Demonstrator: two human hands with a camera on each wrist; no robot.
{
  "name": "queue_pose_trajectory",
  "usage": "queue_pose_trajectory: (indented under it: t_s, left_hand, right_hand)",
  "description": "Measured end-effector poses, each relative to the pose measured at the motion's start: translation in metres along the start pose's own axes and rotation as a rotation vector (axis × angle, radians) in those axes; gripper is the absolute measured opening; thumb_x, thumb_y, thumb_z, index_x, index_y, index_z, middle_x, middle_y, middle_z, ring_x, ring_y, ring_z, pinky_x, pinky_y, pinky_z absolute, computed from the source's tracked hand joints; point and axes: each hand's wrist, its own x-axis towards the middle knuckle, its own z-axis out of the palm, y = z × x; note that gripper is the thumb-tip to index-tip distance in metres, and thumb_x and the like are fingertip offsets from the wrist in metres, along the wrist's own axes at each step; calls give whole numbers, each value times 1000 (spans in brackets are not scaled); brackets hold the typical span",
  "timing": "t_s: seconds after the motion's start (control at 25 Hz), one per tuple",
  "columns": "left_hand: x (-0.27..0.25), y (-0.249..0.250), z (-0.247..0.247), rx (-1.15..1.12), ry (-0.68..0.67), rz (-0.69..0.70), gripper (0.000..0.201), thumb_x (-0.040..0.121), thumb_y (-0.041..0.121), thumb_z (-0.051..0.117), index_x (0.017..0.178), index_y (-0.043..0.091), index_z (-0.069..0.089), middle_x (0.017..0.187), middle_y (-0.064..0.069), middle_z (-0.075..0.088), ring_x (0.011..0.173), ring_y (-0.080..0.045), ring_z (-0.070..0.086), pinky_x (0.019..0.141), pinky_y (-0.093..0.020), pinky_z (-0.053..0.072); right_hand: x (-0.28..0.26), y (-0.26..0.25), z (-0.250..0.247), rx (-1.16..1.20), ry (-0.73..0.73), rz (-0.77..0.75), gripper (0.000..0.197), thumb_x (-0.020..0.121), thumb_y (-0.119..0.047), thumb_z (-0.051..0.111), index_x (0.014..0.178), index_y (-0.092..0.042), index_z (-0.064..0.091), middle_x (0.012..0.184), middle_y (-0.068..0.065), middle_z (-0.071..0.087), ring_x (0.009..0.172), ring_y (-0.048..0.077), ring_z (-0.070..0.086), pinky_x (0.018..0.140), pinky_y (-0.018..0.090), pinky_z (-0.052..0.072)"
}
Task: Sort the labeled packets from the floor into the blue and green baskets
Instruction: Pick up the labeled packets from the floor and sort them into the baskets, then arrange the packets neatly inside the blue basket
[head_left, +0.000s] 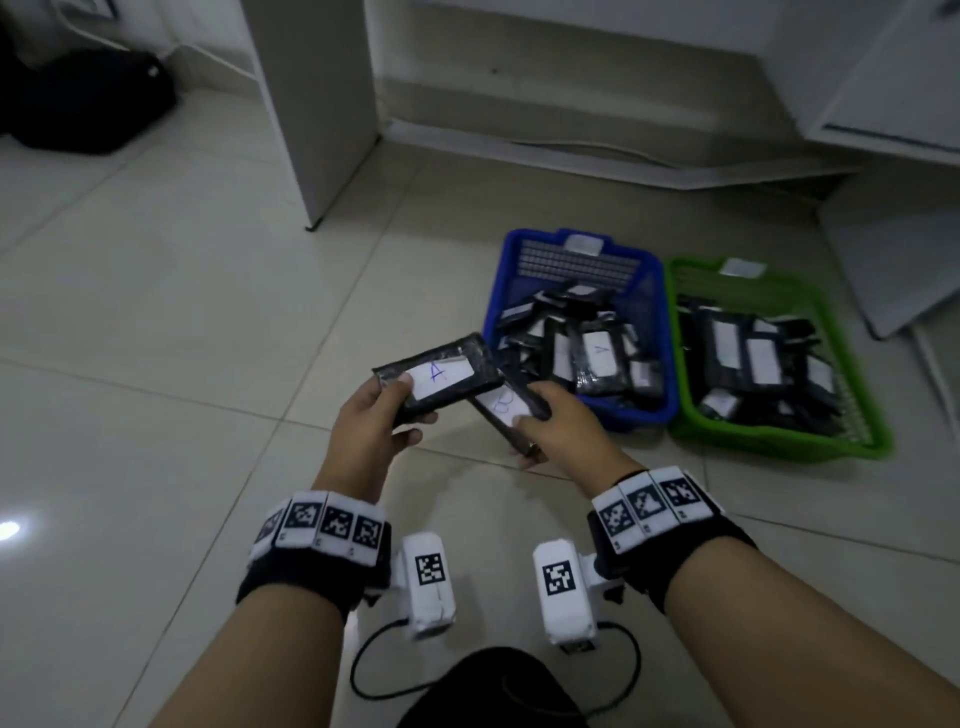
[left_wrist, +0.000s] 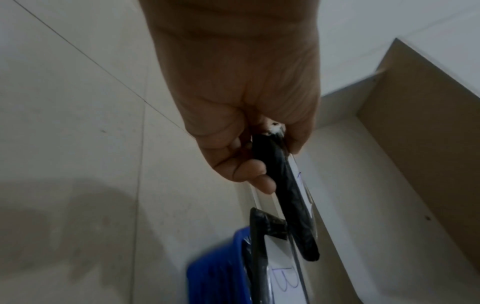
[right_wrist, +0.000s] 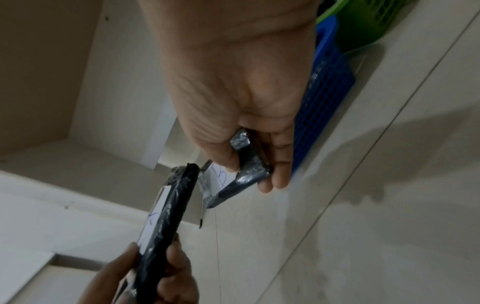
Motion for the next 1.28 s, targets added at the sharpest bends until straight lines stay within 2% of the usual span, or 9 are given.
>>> queue_pose_trajectory:
  t_s: [0.2,0.36,0.48,0.6,0.8,0.88,1.0,1.12,1.28]
  left_hand:
    - [11,-2,86,63,-117,8,18,94,18,53,106,9,62,85,-5,69,71,-17,68,54,-24,52]
    - [39,-15,151,65,-58,54,13,91,17,59,102,10,58,84,-2,66,66,-9,65,50,-21,51]
    - [66,-32,195,101,-49,91,33,88,16,65,116,14,50,100,-4,69,82,-12,70,70,-32,58]
    - [87,-51,226,328,-14,148,44,83,23,70,121,26,48,104,0,69,94,-16,68,87,-44,55]
    - [103,-56,264,829,52,310,69,82,19,65,144,20,37,135,-8,47,121,-23,49,106,-40,41]
    - [102,-54,284,913,140,503,61,80,8,65,138,11,46,136,-14,41,124,-29,43,105,-41,41]
    - [100,-60,318,988,-71,669,34,78,2,63,110,11,67,116,-8,54,107,-24,53,96,-40,46]
    - [97,-78,339,1217,-276,537,40,83,6,60,122,12,62,131,-7,54,116,-26,53,102,-39,44]
    - [87,-88,350,1213,-328,234,58,89,3,50,145,12,36,157,1,19,142,-20,26,112,-21,19]
  right_hand:
    - [-12,15,-72,76,246,-60,22,88,-6,60,105,-16,50,91,7,61,61,24,66,50,37,56]
    - [4,33,-129,129,443,-61,16,91,-12,55,105,-20,53,89,7,65,55,18,64,42,26,49]
    - [26,49,-172,197,551,-47,19,90,-10,51,106,-19,54,86,10,65,52,18,58,41,25,44]
    - [45,57,-210,296,588,-39,24,87,-7,48,108,-19,54,87,10,66,53,20,58,47,29,46]
    - [72,59,-262,298,706,-4,22,88,-12,54,107,-22,55,90,2,67,68,21,64,59,36,55]
    - [86,63,-281,227,778,19,25,88,-16,58,112,-20,56,96,-2,65,87,21,65,77,37,55]
    - [104,75,-304,198,750,50,33,88,-21,60,121,-22,54,105,4,66,96,26,65,87,45,54]
    - [110,91,-319,119,694,87,43,83,-27,62,123,-37,54,115,10,61,91,23,66,85,46,56]
    - [83,96,-318,-124,519,28,38,86,-10,65,121,-22,62,118,6,49,93,12,57,90,21,47]
